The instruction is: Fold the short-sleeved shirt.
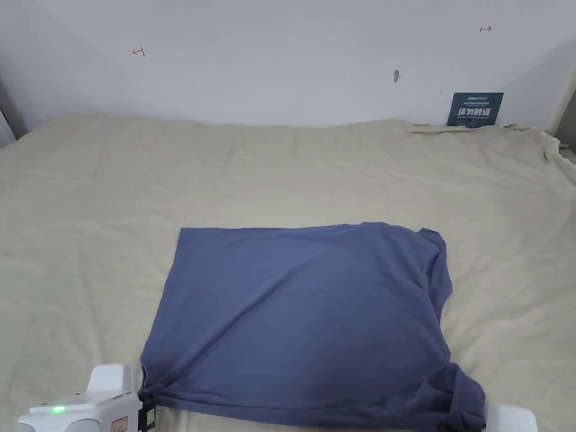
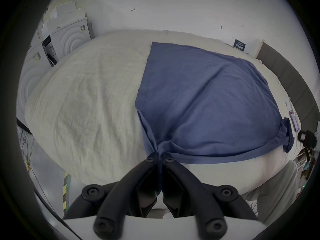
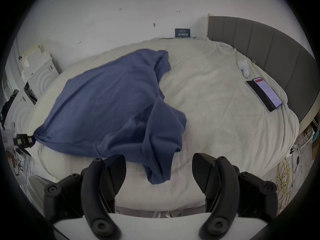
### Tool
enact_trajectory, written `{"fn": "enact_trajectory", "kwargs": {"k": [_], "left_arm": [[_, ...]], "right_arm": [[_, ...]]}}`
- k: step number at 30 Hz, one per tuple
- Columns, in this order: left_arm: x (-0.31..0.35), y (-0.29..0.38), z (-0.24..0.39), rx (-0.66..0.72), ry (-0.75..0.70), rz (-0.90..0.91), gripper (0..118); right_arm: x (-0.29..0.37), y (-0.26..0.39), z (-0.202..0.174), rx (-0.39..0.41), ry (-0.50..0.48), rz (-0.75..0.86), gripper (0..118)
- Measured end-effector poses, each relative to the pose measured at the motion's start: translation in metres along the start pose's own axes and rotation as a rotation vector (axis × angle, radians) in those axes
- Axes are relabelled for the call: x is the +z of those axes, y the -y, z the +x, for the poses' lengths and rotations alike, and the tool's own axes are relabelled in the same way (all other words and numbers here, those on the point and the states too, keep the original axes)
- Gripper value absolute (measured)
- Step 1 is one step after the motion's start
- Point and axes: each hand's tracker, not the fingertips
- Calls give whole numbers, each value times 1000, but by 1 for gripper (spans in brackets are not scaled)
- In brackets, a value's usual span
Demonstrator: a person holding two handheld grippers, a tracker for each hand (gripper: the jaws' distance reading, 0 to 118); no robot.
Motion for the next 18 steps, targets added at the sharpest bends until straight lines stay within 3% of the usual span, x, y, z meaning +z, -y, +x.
{"fn": "enact_trajectory", "kwargs": {"k": [5, 7, 9, 18], "left_arm": [[-2, 1, -2, 14, 6, -4, 1], [-3, 1, -1, 12, 5, -7, 1], [-3, 2, -1, 12, 3, -6, 1], [-4, -2, -3, 13, 5, -1, 1]], "right_arm": [[-6, 3, -3, 0, -10, 6, 78], [-4, 3, -9, 14, -2, 13, 50], [-4, 3, -12, 37, 17, 8, 3], [22, -9, -2, 31, -25, 77, 3]]}}
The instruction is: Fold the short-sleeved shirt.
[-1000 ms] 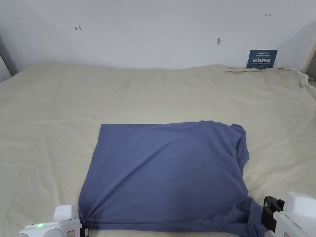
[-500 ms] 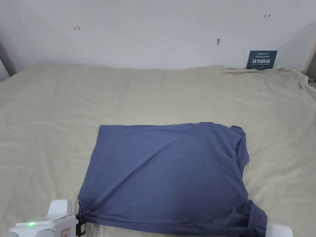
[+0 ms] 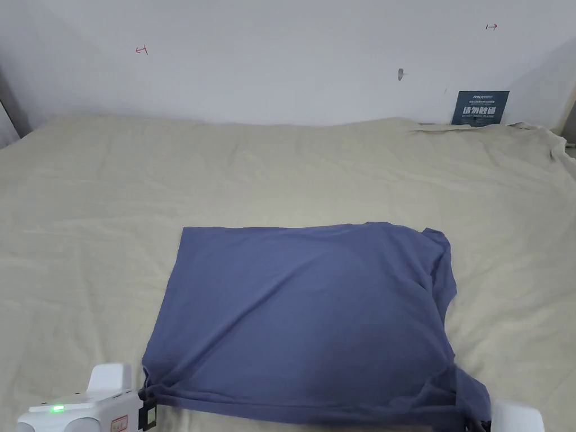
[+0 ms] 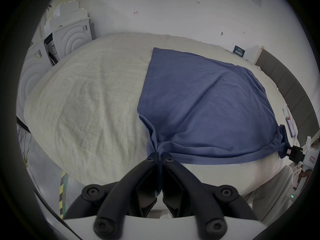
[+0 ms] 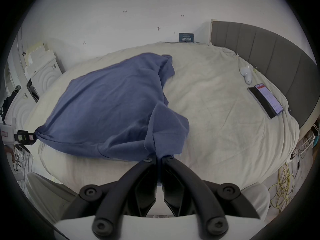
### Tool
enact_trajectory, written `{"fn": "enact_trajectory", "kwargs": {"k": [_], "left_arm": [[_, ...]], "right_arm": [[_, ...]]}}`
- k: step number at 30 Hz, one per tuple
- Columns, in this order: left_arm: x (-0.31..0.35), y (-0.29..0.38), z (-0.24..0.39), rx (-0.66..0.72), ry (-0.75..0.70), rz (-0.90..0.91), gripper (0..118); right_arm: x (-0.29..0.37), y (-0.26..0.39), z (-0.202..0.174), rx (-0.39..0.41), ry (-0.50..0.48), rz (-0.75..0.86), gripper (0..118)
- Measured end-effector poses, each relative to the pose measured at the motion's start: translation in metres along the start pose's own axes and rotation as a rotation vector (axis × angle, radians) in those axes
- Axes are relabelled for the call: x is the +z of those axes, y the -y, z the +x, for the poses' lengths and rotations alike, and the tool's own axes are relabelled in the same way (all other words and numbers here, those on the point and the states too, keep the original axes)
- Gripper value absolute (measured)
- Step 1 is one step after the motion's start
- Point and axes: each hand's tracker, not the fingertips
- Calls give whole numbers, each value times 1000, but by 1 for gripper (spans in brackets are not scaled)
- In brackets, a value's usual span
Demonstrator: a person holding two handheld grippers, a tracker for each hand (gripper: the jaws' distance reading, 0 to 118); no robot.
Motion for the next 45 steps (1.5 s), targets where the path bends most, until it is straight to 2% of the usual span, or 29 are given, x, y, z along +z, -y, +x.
{"fn": "enact_trajectory", "kwargs": {"k": [8, 14, 20, 23, 32, 38, 40, 41, 42, 43, 44, 45], "left_arm": [[10, -43, -6, 23, 16, 77, 1], [4, -101, 0, 12, 20, 142, 1], [-43, -146, 12, -87, -22, 113, 1], [-77, -159, 17, -158, -62, 73, 1], [-152, -169, 26, -156, -93, -26, 1], [-155, -164, 35, -174, -131, -42, 4], [-151, -167, 35, -182, -117, -54, 20], [-148, -170, 35, -182, -111, -55, 36], [-145, -172, 36, -182, -114, -58, 36], [-141, -175, 36, -177, -117, -58, 42], [-136, -178, 35, -167, -123, -57, 57], [-129, -180, 34, -144, -117, -43, 83]], "right_arm": [[30, -62, -6, 26, -45, 179, 3], [9, -120, -11, 51, -54, 238, 3], [-47, -156, -11, 90, -41, 194, 3], [-80, -164, -8, 76, -32, 156, 3], [-167, -177, 2, 37, 20, 7, 3], [-192, -164, 5, 28, 44, -84, 3], [-186, -164, 6, 24, 55, -75, 5], [-172, -164, -1, 11, 49, -64, 13], [-164, -166, -3, 3, 41, -51, 13], [-157, -168, -4, -1, 40, -36, 17], [-149, -170, -6, -6, 38, -14, 29], [-142, -173, -2, -11, 36, 8, 59]]}}
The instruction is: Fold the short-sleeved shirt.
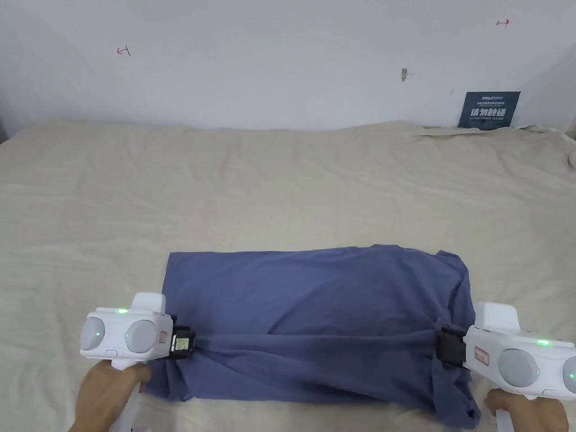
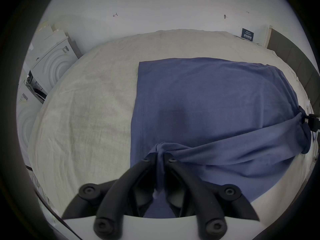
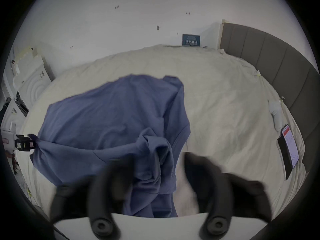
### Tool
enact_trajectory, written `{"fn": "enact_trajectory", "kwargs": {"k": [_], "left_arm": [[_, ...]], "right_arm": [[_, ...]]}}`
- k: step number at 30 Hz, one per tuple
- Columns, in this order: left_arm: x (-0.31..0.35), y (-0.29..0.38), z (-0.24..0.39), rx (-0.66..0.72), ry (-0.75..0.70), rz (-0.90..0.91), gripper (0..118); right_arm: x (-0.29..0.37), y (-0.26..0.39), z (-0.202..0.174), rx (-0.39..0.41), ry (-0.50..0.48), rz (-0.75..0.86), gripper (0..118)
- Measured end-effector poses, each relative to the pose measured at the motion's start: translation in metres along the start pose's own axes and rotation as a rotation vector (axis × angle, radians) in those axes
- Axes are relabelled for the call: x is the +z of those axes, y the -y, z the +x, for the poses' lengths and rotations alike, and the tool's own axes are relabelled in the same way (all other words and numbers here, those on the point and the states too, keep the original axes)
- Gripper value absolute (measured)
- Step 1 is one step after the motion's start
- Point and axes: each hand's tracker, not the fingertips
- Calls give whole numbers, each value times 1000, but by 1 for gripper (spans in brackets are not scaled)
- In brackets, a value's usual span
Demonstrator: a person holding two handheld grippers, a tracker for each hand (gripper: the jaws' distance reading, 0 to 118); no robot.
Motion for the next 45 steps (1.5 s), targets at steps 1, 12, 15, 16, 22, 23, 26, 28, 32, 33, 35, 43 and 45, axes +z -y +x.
{"fn": "enact_trajectory", "kwargs": {"k": [1, 12, 15, 16, 22, 23, 26, 28, 32, 33, 35, 43, 45], "left_arm": [[7, -2, -2, 24, 14, 20, 98], [124, 14, -8, 33, 70, 317, 110], [143, 32, -5, 24, 69, 339, 107], [148, 39, -3, 21, 66, 352, 102], [163, 85, 3, 44, 78, 468, 0], [164, 89, 1, 55, 98, 469, 0], [163, 96, 0, 66, 102, 434, 0], [159, 96, -3, 61, 88, 406, 0], [143, 90, -13, 86, 106, 326, 0], [136, 86, -16, 92, 101, 298, 0], [118, 80, -18, 77, 89, 238, 0], [42, 56, -26, 105, 77, -22, 68], [27, 54, -26, 100, 65, -57, 75]], "right_arm": [[10, -3, 0, -9, -11, 35, 80], [143, -8, -4, -31, -96, 340, 95], [167, 5, -7, -16, -94, 377, 95], [172, 10, -8, -12, -90, 394, 94], [189, 40, -14, 40, -37, 436, 0], [189, 44, -14, 40, -36, 418, 0], [188, 49, -18, 42, -62, 411, 0], [188, 49, -18, 62, -50, 413, 0], [184, 49, -14, 37, -71, 403, 0], [182, 48, -14, 35, -70, 400, 0], [179, 48, -14, 32, -67, 395, 0], [164, 48, -6, 22, -61, 358, 0], [160, 48, -6, 17, -60, 344, 0]]}}
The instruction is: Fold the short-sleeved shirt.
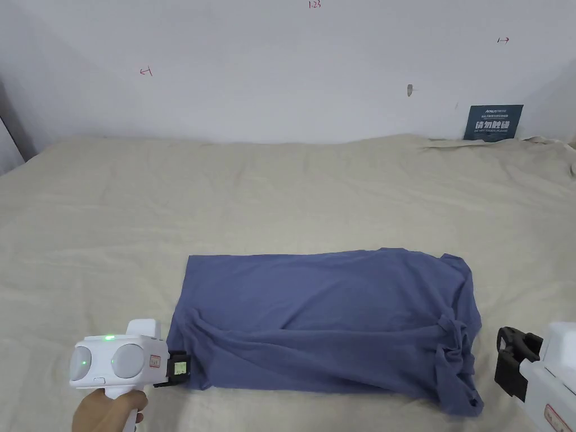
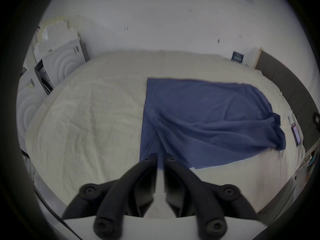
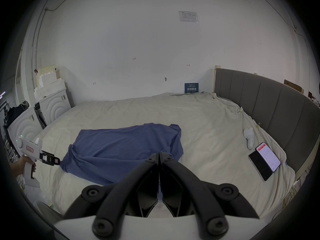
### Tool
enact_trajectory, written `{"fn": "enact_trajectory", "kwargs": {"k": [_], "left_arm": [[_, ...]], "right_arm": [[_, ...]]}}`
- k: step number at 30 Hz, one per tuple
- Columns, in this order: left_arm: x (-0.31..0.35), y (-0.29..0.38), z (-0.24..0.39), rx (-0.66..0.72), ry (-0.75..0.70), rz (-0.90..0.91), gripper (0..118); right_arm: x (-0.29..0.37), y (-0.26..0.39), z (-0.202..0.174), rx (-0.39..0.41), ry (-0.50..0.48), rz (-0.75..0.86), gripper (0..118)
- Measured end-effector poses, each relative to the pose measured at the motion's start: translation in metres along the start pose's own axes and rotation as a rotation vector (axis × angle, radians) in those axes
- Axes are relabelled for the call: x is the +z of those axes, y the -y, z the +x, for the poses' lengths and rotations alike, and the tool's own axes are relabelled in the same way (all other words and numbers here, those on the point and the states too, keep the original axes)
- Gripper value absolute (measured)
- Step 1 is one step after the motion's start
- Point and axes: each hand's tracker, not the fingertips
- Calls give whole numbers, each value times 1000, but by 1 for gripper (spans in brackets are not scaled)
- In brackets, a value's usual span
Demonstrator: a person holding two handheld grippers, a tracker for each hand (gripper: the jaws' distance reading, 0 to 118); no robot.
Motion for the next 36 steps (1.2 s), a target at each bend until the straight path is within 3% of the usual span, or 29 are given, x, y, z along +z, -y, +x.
{"fn": "enact_trajectory", "kwargs": {"k": [7, 8, 11, 15, 21, 23, 27, 34, 35, 36], "left_arm": [[-30, -2, 4, 12, -21, -44, 73], [-30, -1, 6, 11, -17, -38, 67], [-29, 2, 12, -18, 4, -33, 17], [-17, 1, 17, -44, 26, -9, 5], [2, -1, 4, -48, 65, 50, 4], [5, -2, 1, -47, 79, 59, 4], [7, -5, 1, -40, 91, 71, 4], [3, -2, 1, -45, 89, 66, 4], [2, -2, 0, -43, 89, 64, 4], [2, -1, 0, -41, 90, 63, 4]], "right_arm": [[-11, 5, 6, 4, 13, -35, 0], [-12, 5, 7, 1, 13, -38, 0], [-16, 8, 10, -11, 13, -55, 0], [-23, 13, 14, -18, 13, -87, 0], [-61, 37, 22, -11, 30, -236, 0], [-76, 47, 22, -20, 32, -293, 10], [-98, 66, 16, -11, 20, -384, 85], [-116, 81, 2, 22, 19, -410, 82], [-118, 82, 1, 29, 17, -405, 73], [-120, 82, 0, 42, 19, -411, 39]]}}
